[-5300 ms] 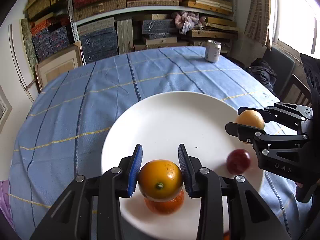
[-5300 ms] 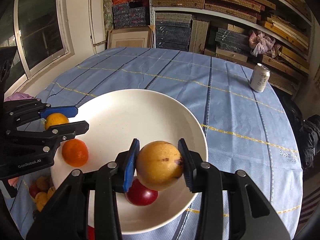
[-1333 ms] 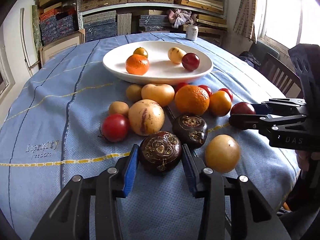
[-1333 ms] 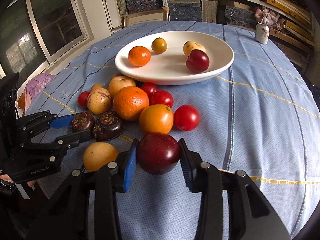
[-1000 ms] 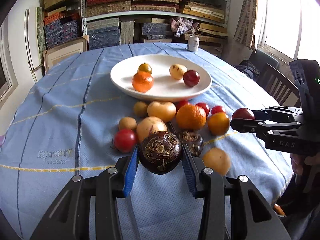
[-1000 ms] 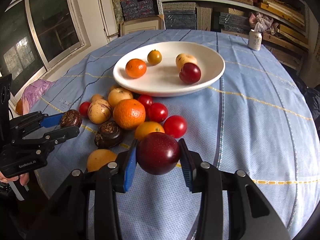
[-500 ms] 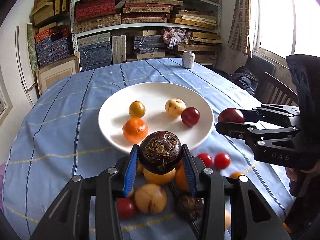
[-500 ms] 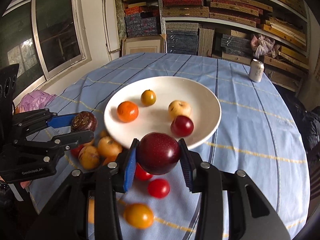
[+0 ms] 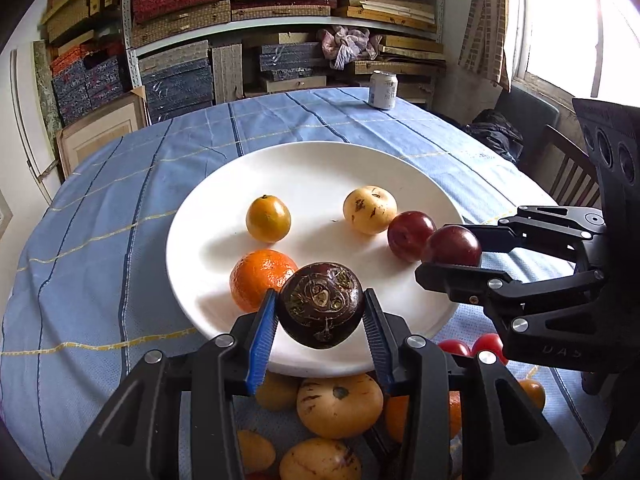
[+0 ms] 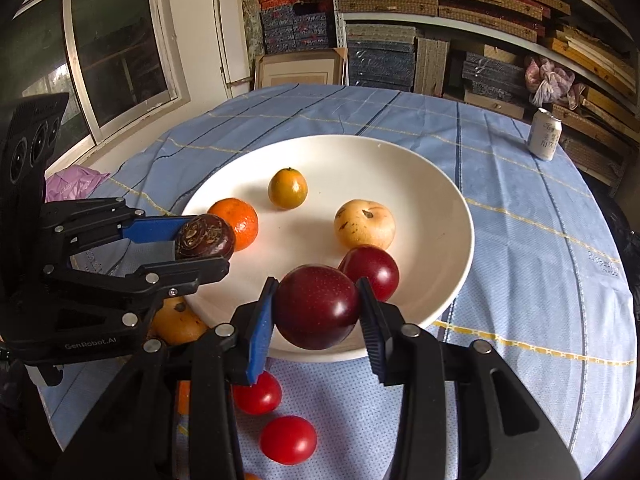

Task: Organize fruits
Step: 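Carry the brown fruit and plum onto the white plate and open both grippers, then move both open grippers back to the fruit pile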

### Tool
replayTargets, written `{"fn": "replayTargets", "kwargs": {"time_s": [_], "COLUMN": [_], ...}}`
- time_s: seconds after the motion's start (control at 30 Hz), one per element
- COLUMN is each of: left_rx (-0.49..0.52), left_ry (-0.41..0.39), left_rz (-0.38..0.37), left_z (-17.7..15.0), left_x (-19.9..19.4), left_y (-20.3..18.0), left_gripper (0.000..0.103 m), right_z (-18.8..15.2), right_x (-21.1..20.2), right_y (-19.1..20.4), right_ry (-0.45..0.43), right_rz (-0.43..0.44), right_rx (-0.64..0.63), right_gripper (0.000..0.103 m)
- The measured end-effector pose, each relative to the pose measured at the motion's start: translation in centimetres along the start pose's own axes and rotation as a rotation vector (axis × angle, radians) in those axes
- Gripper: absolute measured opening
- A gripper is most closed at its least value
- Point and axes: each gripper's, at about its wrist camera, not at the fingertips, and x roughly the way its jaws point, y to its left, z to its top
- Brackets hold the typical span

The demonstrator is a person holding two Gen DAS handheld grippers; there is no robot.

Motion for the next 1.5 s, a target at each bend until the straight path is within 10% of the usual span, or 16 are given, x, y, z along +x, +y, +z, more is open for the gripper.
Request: {"fn": "replayTargets", "kwargs": {"time_s": [0.33, 0.47, 0.67, 1.03, 1.5], "left_rx": [0.003, -0.002, -0.015, -0.045, -0.021], "left_ry": [0.019, 0.028, 0.035, -0.072, -0.024], "left_rz": [0.003, 0.060, 0.050, 0.048, 0.065], "left_z": [0.2, 0.3, -0.2, -2.0, -10.2], "left_x": [1.1, 1.6, 1.5, -4.2, -7.7], "left_y": [0.0, 0.5, 0.9, 1.8, 0.8], "left_gripper": [0.045, 0.074, 0.087, 0.095, 0.099], "right_z": [0.2, 0.3, 0.2, -2.0, -9.4], "right_x": [1.2, 1.2, 0.4, -6.2, -7.6], "right_y": [-0.4, -1.2, -2.0, -1.0, 2.7], "right_ry": [0.028, 0.019, 0.008, -0.072, 0.036], "right_rz": [-0.001, -0.025, -0.026, -0.038, -0.015], "right_rx": [-0.006, 0.019, 0.049, 0.030, -0.038], "right_gripper": [0.044, 0.073, 0.079, 0.090, 0.099]}}
